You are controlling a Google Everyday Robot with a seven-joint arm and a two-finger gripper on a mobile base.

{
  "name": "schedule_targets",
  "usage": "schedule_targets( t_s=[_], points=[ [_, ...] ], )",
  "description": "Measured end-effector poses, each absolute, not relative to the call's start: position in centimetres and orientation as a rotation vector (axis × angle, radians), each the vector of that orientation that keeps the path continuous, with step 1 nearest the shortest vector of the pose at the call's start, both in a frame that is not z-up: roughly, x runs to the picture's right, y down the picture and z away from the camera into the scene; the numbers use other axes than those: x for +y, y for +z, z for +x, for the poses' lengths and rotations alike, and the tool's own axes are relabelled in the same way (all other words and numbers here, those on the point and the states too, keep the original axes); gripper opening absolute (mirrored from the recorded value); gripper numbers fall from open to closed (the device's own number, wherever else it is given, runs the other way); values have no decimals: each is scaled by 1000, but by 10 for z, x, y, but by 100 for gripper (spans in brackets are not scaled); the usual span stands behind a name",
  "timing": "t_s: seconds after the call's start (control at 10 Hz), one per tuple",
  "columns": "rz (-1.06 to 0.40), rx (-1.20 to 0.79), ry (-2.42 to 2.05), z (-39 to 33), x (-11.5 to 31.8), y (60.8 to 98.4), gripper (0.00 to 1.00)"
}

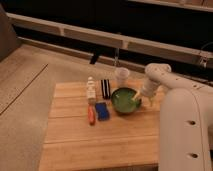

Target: Drag the ceramic bowl in a circle

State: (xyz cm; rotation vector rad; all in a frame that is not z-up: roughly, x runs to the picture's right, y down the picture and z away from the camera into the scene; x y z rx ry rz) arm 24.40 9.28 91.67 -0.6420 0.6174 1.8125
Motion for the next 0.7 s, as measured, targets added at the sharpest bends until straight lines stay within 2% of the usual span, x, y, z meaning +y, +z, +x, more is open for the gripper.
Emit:
schedule_targets(
  t_s=[0.6,0.7],
  points=[
    [-625,668,1609,195,101,934,64],
    [-630,680,1594,191,104,938,59]
  ],
)
